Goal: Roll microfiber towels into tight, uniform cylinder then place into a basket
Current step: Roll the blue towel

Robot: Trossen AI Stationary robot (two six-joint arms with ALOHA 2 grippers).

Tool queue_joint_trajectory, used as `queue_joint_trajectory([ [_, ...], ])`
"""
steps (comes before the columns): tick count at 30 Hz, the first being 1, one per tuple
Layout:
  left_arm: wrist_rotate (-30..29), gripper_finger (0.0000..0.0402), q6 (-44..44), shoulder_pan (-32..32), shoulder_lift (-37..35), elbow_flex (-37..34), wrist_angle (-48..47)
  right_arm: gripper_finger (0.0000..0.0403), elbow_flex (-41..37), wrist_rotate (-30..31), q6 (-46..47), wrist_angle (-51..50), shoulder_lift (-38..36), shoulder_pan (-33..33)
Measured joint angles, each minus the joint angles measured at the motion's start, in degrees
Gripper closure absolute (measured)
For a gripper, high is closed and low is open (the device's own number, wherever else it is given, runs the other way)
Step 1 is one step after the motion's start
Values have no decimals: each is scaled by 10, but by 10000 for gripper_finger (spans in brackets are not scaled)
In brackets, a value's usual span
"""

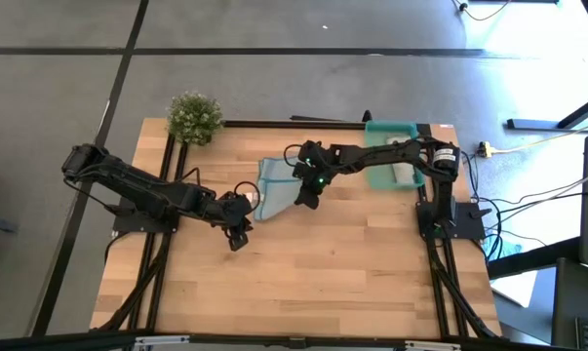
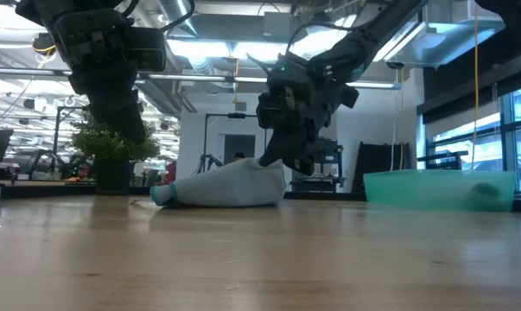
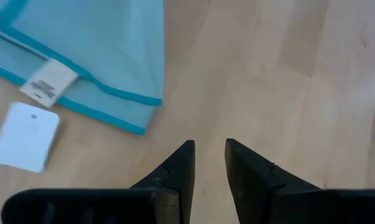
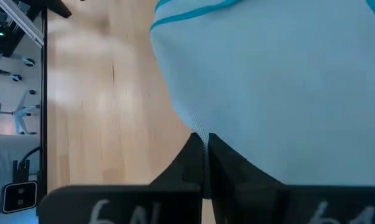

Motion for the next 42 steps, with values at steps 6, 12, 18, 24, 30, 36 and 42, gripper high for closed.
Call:
queue_joint_trajectory([
  [6, -80, 317, 44, 4, 24, 0, 18, 396, 0, 2, -2, 2, 0, 0],
  [12, -100, 317, 133, 18, 65, 0, 85, 396, 0, 3, -2, 6, 0, 0],
  [18, -99, 323, 147, 23, 68, 0, 88, 396, 1, 3, -2, 7, 0, 0],
  [24, -87, 323, 147, 23, 67, 0, 91, 396, 1, 12, -2, 7, 0, 0],
  [30, -82, 311, 149, 23, 67, 0, 94, 396, 1, 14, -2, 7, 0, 0],
  [36, -88, 308, 149, 25, 74, 0, 107, 396, 1, 20, -2, 7, 0, 0],
  [42, -100, 311, 149, 44, 114, 0, 142, 396, 1, 30, -3, 7, 0, 0],
])
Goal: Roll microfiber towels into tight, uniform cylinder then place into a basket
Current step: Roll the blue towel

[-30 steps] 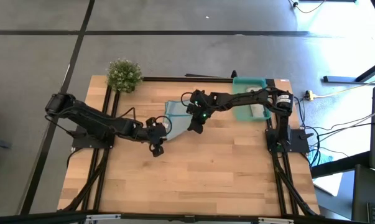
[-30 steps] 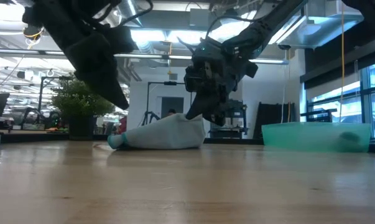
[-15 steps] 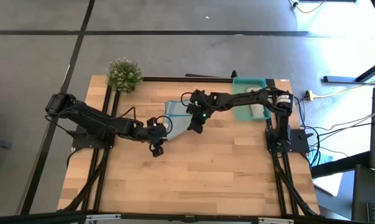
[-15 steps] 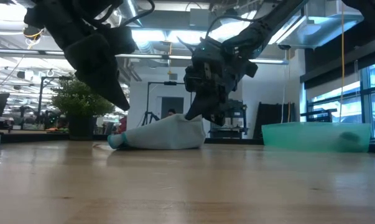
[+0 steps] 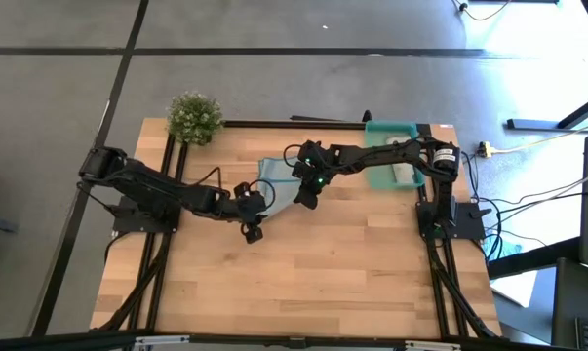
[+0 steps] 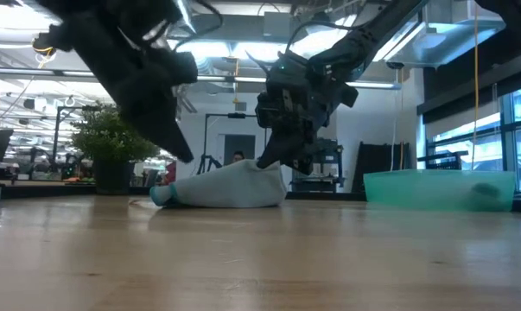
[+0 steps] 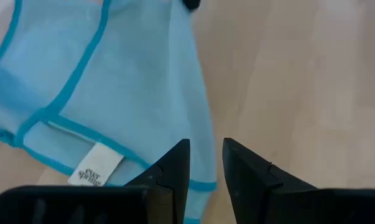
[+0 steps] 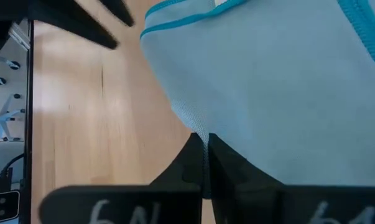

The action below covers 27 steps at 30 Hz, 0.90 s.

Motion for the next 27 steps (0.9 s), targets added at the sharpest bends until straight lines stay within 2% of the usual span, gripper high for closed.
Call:
queue_joint_trajectory([
  [7, -2, 310, 25, 6, 50, 0, 28, 396, 0, 1, 0, 0, 0, 0],
  [27, -3, 314, 26, 22, 84, 0, 57, 396, 0, 8, -3, 4, 0, 0],
])
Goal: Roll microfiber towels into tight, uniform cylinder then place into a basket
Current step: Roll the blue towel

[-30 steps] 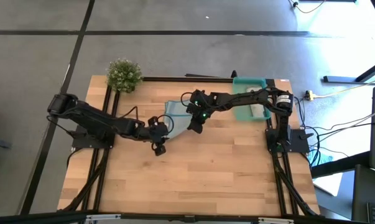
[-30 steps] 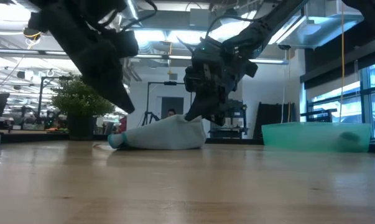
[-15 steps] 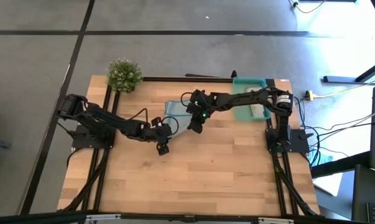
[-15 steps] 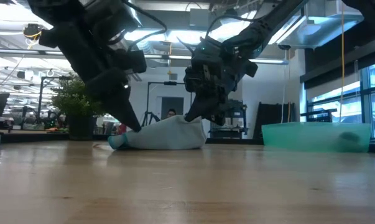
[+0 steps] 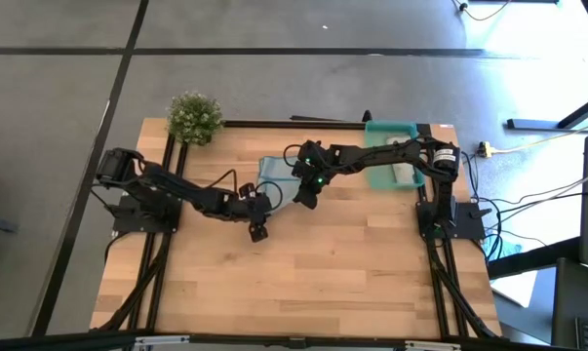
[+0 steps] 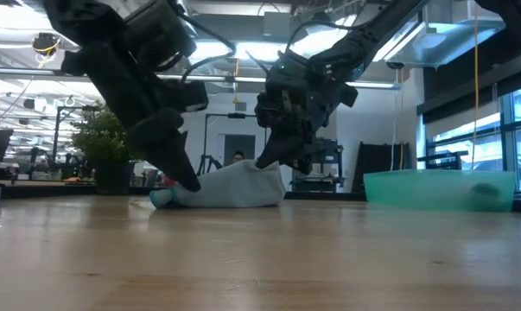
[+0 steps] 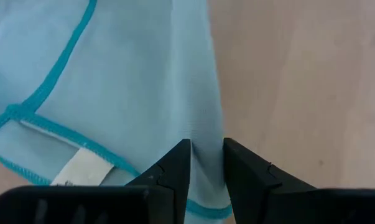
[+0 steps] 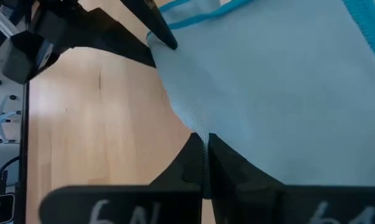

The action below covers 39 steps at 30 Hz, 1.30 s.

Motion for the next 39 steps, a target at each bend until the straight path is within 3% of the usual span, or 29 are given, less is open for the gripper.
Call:
queue_joint_trajectory([
  [6, 25, 389, 3, 20, -11, 1, -4, 396, 0, 17, 3, 0, 0, 0],
  [17, 208, 398, 48, 35, -33, 91, -193, 397, 0, -63, 47, -2, 0, 9],
  [24, 244, 400, 93, 51, -33, 113, -226, 397, 1, 20, 121, 8, 0, 11],
  [31, 249, 400, 94, 65, -33, 113, -228, 397, 1, 84, 120, 22, 0, 11],
  [39, 250, 401, 94, 73, -32, 113, -229, 397, -2, 110, 116, 33, 17, 9],
])
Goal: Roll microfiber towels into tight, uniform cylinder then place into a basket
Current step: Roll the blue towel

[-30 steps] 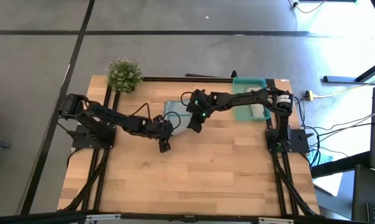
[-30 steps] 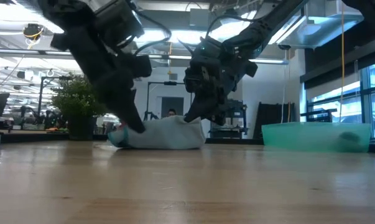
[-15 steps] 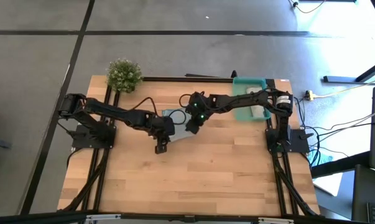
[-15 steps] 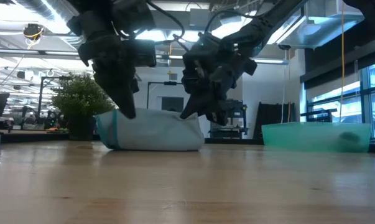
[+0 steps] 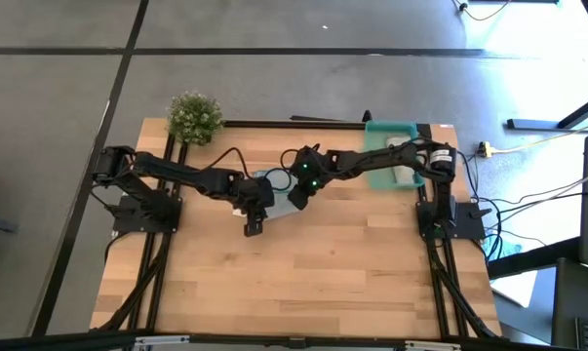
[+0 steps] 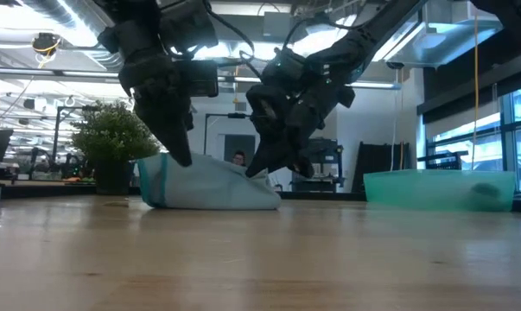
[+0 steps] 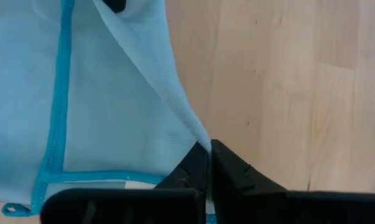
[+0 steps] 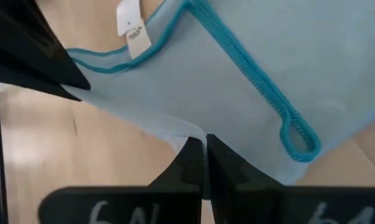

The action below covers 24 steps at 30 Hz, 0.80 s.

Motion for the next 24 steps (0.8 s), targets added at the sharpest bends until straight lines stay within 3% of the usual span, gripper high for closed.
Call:
queue_joint_trajectory([
  [17, -21, 401, 3, 35, 0, 18, -23, 397, 0, 5, 8, 22, 52, 2],
  [24, -15, 401, 97, 84, 0, 33, -58, 397, 0, 12, 20, 28, 53, 3],
])
